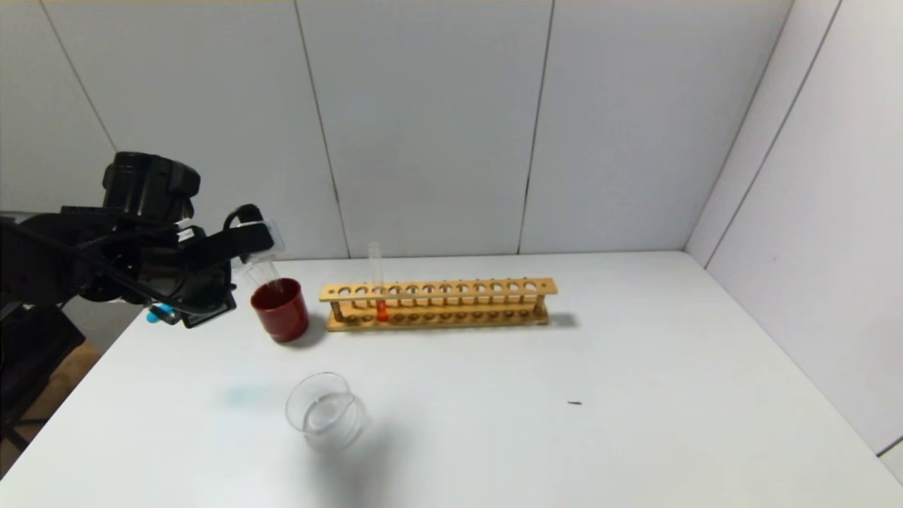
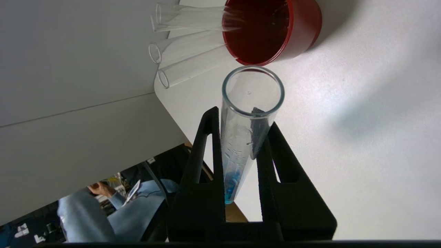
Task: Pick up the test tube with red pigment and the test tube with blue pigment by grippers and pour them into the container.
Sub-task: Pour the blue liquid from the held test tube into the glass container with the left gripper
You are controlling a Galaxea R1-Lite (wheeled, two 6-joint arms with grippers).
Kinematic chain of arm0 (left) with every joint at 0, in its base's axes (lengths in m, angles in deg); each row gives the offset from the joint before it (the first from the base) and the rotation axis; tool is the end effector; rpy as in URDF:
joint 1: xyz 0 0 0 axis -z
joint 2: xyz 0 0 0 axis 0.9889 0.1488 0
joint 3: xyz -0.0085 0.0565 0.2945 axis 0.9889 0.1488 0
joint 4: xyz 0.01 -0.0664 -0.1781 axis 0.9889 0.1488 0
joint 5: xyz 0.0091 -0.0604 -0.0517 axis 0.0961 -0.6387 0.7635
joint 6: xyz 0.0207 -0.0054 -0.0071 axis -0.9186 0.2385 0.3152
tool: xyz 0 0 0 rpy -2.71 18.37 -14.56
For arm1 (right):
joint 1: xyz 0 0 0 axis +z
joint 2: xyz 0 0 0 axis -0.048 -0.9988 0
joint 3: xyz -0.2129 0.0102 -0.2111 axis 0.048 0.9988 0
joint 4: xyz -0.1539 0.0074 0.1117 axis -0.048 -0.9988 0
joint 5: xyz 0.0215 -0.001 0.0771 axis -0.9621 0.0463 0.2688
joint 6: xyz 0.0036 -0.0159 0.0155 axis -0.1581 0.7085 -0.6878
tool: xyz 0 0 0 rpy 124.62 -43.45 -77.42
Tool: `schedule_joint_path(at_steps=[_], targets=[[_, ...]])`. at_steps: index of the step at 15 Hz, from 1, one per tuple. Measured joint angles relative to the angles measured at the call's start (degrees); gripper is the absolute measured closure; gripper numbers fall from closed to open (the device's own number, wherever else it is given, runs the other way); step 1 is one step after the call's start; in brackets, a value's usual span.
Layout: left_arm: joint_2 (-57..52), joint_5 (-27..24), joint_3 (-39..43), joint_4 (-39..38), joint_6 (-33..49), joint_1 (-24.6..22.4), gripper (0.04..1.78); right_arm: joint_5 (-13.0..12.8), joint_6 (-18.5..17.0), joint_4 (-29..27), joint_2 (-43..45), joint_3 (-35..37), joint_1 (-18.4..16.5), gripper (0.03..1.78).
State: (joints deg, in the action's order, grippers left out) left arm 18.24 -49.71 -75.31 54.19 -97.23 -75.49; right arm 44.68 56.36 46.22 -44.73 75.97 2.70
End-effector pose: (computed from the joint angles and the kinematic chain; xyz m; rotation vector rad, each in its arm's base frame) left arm 0.3039 -0.0273 0.1952 1.0726 0.6370 -0.2499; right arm -0.0227 0.0002 0.0753 -0.0001 0.0013 0.0033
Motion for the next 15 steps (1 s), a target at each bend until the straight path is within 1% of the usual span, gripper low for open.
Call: schedule_joint_path(at_steps=[4, 8, 15], targets=[[-1.82, 0.10, 1.84, 0.16, -1.16, 0.44, 1.50, 0.00, 0.00, 0.02, 0.00, 0.00, 0.00, 0.06], [-2.38, 0.10, 1.93, 0.35, -4.27, 2.82, 1.50, 0.00, 0.00, 0.00, 0.00, 0.00, 0.00, 0.06], [-1.93, 0.22, 2.01, 0.20, -13.89, 3.69, 1.50, 0.00, 0.00, 0.00, 0.00, 0.00, 0.00, 0.06]])
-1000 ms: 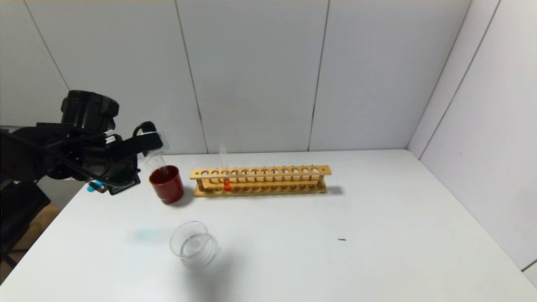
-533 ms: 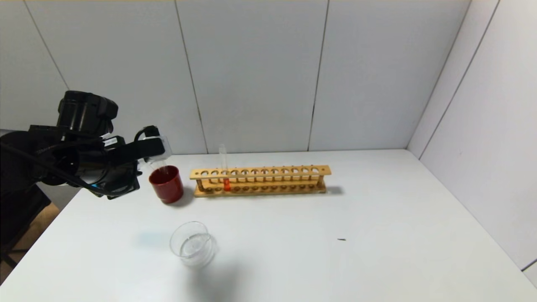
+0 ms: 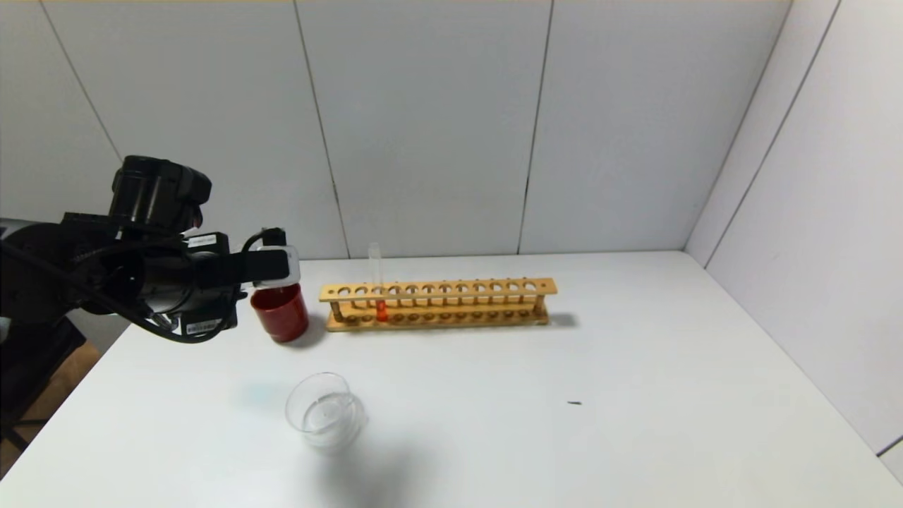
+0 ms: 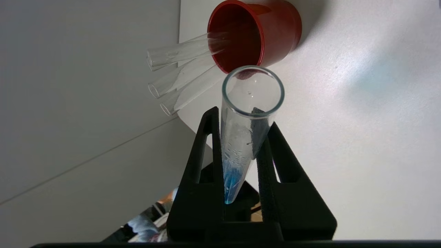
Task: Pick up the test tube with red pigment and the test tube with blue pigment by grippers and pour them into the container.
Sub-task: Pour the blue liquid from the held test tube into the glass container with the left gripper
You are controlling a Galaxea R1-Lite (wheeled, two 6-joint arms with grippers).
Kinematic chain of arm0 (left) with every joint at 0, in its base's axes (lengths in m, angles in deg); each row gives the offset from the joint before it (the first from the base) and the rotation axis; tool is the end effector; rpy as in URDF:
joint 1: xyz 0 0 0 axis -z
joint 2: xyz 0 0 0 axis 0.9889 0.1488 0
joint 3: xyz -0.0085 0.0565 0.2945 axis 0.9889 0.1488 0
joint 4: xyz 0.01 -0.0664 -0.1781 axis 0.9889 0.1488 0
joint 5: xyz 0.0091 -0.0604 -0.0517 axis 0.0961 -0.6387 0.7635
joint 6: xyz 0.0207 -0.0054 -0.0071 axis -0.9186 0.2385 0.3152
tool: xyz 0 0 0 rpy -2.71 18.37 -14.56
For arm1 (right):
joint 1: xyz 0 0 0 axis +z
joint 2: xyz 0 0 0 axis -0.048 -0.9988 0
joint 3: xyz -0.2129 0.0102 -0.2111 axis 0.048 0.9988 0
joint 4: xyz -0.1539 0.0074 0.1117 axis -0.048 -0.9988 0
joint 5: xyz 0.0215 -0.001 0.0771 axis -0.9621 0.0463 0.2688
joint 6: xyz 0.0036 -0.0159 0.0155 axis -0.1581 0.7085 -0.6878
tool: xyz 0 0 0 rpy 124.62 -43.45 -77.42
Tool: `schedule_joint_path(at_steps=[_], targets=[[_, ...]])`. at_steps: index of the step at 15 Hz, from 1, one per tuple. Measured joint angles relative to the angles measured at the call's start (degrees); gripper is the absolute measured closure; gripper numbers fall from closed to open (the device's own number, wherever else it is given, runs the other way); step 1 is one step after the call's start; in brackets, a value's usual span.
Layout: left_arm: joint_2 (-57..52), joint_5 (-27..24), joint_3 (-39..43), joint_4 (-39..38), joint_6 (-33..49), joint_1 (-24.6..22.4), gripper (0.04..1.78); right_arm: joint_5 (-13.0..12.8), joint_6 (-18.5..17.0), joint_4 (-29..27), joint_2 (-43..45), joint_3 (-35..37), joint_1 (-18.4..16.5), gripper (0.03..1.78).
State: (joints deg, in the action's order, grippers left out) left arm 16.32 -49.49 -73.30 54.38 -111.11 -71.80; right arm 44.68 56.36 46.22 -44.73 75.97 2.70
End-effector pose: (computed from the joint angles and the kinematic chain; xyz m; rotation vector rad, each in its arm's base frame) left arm 0.2913 -0.0450 0.1956 1.3281 0.5826 -0.3858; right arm -0.0227 0.0002 0.0753 -0.0001 0.0013 0.0033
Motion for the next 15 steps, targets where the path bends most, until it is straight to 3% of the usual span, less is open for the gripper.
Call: schedule_joint_path(at_steps=[7, 15], targets=[[0.33, 0.77, 2.84, -0.65, -6.38, 3.15, 1.50, 0.00, 0.00, -0.02, 0.00, 0.00, 0.00, 0.06], [-0.69, 0.55, 9.25, -10.54, -16.81, 3.66, 1.50, 0.00, 0.00, 0.00, 0.00, 0.00, 0.00, 0.06]])
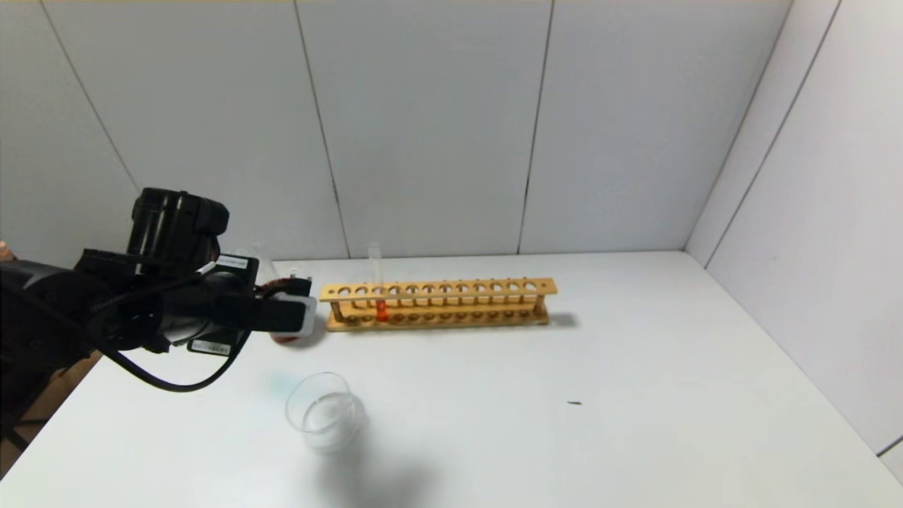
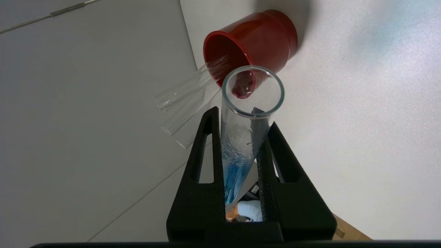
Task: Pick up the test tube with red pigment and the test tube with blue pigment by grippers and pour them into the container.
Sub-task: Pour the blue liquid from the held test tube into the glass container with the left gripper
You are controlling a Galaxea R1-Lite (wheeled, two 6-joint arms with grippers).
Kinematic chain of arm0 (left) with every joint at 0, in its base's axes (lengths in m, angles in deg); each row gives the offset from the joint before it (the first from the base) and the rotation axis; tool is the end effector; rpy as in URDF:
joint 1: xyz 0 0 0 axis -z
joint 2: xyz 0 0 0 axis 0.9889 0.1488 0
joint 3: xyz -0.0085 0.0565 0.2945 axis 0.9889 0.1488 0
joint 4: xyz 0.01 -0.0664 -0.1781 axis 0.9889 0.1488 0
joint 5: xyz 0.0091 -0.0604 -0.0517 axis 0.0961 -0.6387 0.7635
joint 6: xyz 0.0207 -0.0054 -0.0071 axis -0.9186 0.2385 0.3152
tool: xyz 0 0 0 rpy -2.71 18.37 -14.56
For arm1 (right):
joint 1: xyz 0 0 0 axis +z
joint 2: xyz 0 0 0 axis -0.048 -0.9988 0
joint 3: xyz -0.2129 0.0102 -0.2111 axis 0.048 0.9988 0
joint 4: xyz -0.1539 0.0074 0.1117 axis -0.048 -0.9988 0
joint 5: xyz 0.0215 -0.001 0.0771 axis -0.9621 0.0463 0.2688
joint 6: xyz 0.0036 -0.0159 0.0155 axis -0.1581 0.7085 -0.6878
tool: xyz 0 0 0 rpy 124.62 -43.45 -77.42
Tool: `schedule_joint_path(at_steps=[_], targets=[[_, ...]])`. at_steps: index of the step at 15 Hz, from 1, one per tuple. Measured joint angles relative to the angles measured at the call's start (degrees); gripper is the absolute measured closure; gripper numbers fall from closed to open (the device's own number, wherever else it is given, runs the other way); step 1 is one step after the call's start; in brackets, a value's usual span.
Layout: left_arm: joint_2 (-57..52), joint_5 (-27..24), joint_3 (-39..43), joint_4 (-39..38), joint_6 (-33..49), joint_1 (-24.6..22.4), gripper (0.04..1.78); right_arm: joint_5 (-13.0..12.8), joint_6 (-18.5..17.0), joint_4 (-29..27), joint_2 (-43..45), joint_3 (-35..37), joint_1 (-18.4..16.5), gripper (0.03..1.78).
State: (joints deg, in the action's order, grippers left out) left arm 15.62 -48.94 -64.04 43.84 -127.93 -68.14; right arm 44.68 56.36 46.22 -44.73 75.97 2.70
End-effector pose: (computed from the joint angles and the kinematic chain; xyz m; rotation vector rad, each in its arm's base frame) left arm 0.2784 -0.0611 0.1715 1.6317 0.4690 -0.4977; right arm -0.0227 0.0002 0.0753 -0.0001 0.0013 0.0033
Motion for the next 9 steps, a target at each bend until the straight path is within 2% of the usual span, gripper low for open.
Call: schedule_joint_path(at_steps=[3, 9], targets=[[-1.05, -0.35, 2.93, -2.62, -2.22, 0.67, 1.50, -0.02, 0.00, 0.00, 0.00, 0.00, 0.00, 0.06], [-2.50, -0.06, 4.39, -2.79, -6.85, 1.69, 1.50, 0.00, 0.00, 0.00, 0.00, 0.00, 0.02, 0.06]])
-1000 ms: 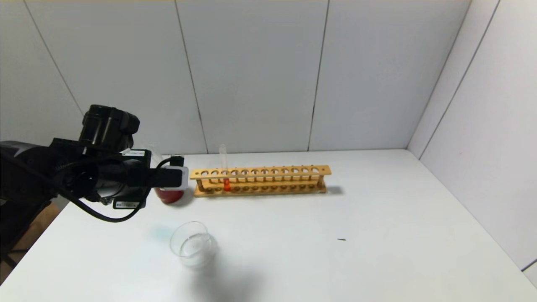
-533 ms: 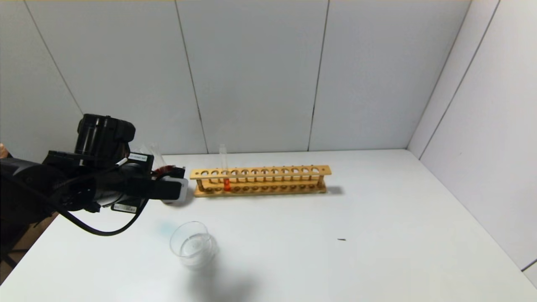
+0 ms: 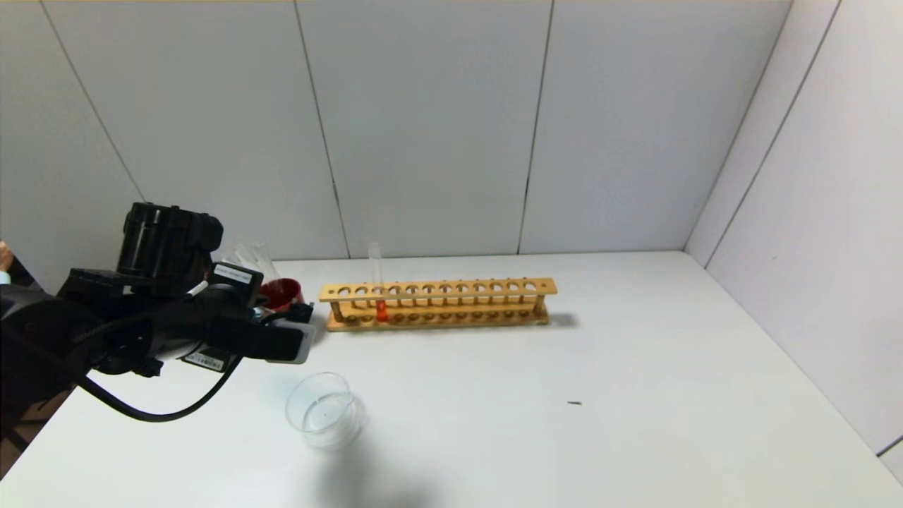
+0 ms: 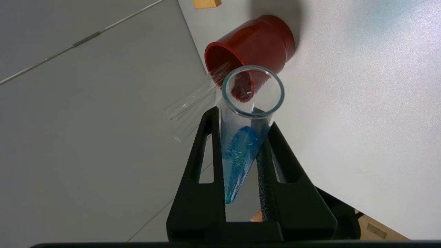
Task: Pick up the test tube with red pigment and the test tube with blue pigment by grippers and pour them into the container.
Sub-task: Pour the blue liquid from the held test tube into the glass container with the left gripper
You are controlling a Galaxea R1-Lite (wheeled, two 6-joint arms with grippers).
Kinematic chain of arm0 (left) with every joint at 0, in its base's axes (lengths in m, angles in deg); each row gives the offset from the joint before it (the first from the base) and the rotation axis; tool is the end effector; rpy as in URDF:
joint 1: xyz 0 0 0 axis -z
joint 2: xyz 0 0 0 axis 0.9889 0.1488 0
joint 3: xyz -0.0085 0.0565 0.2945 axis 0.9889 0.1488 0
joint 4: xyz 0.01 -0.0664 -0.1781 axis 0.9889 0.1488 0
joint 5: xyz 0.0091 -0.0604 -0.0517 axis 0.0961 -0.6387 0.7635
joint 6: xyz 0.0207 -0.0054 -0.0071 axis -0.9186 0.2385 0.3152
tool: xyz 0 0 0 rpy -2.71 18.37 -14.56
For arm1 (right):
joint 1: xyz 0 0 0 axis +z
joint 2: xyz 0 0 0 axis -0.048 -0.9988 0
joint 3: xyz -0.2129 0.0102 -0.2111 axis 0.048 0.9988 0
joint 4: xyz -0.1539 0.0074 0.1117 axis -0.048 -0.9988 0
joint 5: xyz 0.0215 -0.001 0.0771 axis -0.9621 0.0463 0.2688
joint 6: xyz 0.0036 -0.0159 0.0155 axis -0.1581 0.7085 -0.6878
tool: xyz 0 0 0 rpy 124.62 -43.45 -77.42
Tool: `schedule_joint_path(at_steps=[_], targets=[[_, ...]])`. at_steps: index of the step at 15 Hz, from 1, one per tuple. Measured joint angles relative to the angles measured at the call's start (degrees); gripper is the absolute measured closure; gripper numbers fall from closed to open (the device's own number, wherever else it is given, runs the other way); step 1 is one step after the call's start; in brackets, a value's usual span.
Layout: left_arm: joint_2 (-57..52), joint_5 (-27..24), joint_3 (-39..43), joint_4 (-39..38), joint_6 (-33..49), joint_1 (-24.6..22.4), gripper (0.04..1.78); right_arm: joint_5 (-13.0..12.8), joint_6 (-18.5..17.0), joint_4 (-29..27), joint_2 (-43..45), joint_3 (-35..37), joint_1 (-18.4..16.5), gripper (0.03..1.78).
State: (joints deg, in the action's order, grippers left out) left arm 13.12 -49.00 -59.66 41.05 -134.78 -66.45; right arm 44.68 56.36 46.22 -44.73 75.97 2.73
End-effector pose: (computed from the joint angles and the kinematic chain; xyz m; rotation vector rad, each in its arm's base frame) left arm 0.2625 -0.0655 0.1678 1.7540 0.4082 -0.5429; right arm -0.0227 0.0002 0.0753 -0.0001 0.0013 0.0038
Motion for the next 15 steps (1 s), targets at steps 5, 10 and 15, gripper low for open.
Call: schedule_joint_path(at_steps=[5, 10, 15], targets=[[-0.50, 0.24, 1.18, 0.00, -0.24, 2.91, 1.50, -0.02, 0.00, 0.00, 0.00, 0.00, 0.00, 0.06], [-0.48, 0.33, 2.47, -0.06, -3.24, 3.46, 1.50, 0.00, 0.00, 0.00, 0.00, 0.00, -0.02, 0.06], [-0.28, 0.24, 4.05, -2.15, -5.10, 3.47, 1.50, 0.00, 0.00, 0.02, 0.00, 0.00, 0.00, 0.06]])
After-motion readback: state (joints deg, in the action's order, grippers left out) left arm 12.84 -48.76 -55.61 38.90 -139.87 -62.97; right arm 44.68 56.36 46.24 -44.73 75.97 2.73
